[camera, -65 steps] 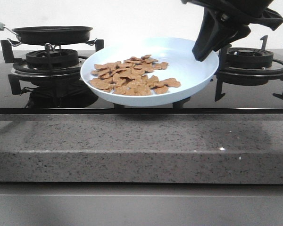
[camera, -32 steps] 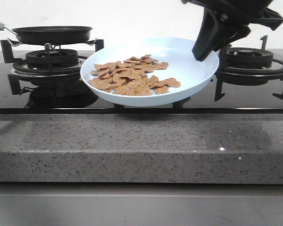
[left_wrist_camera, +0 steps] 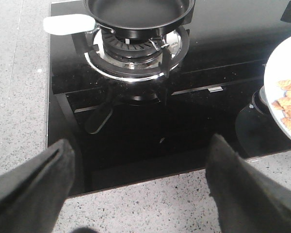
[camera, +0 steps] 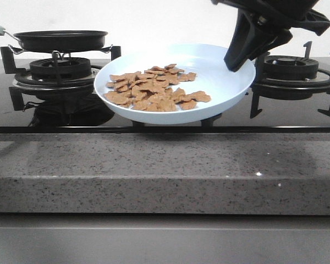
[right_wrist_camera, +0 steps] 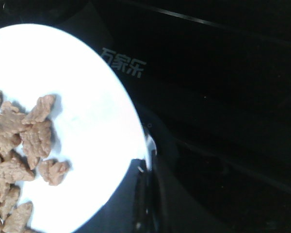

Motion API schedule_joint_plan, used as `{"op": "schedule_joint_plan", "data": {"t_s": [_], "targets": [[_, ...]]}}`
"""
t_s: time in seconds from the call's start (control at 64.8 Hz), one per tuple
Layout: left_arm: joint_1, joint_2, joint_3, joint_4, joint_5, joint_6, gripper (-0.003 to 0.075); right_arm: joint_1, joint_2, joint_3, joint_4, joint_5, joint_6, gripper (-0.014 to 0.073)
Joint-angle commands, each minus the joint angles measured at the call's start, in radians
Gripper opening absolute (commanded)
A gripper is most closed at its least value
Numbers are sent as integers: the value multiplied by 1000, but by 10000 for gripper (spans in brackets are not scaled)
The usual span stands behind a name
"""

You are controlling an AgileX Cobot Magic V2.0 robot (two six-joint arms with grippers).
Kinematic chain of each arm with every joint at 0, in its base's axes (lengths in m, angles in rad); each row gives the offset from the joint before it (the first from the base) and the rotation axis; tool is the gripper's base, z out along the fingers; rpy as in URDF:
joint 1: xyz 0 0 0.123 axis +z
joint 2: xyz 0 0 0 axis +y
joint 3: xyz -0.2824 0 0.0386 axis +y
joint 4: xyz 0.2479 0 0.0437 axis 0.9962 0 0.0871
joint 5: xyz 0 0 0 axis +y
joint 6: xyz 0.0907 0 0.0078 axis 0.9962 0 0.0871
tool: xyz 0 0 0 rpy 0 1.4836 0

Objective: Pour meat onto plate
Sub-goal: 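Lower the plate of meat between the burners and release right gripper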

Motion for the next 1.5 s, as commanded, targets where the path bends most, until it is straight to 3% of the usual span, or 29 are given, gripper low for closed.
{"op": "schedule_joint_plan", "data": {"t_s": [0.0, 0.201, 0.54, 1.142, 1.482], "targets": [[-7, -1, -26, -15, -71, -12, 545, 0, -46, -23, 22, -47, -7, -68], [-7, -1, -26, -15, -71, -12, 545, -1, -45, -28, 12, -61, -9, -68], [-7, -1, -26, -15, -71, -12, 545, -133, 22, -249, 94, 74, -8, -68], [-7, -1, -26, -15, -71, -12, 545, -135, 410, -726, 123, 126, -7, -68], [-7, -1, -26, -15, -71, -12, 545, -155, 499, -757, 81, 179, -7, -68]]}}
